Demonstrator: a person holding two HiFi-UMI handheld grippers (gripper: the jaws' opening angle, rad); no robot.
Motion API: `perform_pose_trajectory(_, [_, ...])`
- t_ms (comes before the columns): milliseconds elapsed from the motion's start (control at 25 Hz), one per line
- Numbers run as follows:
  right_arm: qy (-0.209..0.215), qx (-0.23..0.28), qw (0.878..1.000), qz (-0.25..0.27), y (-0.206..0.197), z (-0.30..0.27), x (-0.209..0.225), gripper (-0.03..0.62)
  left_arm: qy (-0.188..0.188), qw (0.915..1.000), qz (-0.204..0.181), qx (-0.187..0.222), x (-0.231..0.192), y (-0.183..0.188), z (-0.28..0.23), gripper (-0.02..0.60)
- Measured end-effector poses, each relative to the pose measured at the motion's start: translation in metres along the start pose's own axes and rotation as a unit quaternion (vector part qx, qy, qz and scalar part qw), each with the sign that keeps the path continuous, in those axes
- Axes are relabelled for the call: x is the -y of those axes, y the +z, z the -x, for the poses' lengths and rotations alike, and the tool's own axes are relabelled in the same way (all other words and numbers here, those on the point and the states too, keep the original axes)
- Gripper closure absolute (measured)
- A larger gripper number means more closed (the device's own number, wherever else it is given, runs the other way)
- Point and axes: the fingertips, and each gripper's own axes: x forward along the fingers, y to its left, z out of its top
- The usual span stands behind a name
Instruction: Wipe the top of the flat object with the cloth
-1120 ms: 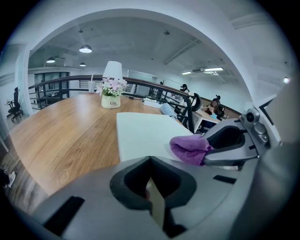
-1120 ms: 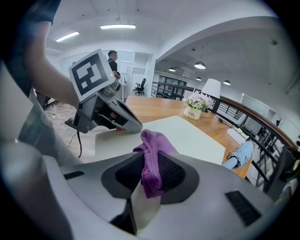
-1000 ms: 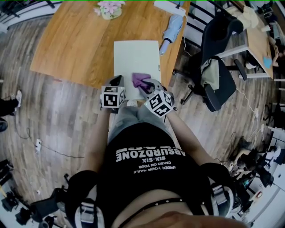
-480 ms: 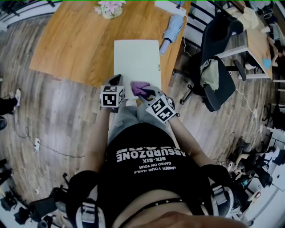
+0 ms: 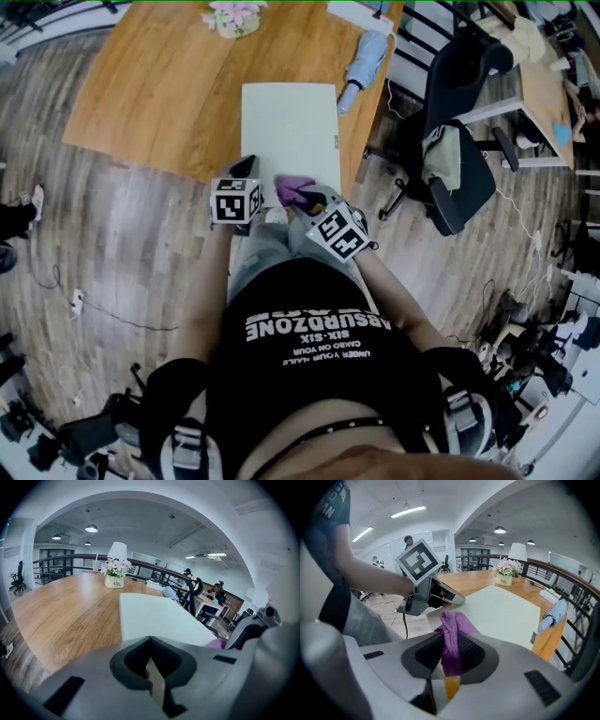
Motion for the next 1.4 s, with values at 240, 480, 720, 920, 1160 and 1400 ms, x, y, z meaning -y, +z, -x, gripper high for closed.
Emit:
perform_pose_trajectory(240, [0.015, 0.001, 1.0, -0.012, 0.006, -0.005, 0.0, 0.497, 0.005, 0.9999, -0.004, 0.008, 0.001, 0.002, 0.0, 0.566])
perform_pose_trajectory(480, [0.027, -0.001, 1.0, 0.002, 0.016, -0.013, -0.008, 0.497, -0.008, 0.9988, 0.042, 0.024, -0.003, 0.006, 0.004, 0.566])
perform_pose_trajectory(720, [0.039, -0.003, 0.999, 0.021, 0.026, -0.025, -0.018, 0.497, 0.002, 0.9989, 0.036, 0.029, -0.005, 0.006, 0.009, 0.566])
perform_pose_trajectory(920, [0.049, -0.006, 0.998, 0.035, 0.032, -0.033, -0.024, 0.497, 0.014, 0.9976, 0.048, 0.047, -0.014, 0.01, 0.022, 0.566])
perform_pose_trajectory(1160, [0.061, -0.003, 0.997, 0.051, 0.04, -0.042, -0.03, 0.496, 0.041, 0.9952, 0.071, 0.053, -0.034, 0.001, 0.041, 0.566])
perform_pose_trajectory(1400, [0.067, 0.001, 0.996, 0.058, 0.045, -0.047, -0.031, 0.496, 0.058, 0.9935, 0.084, 0.051, -0.046, -0.007, 0.052, 0.566])
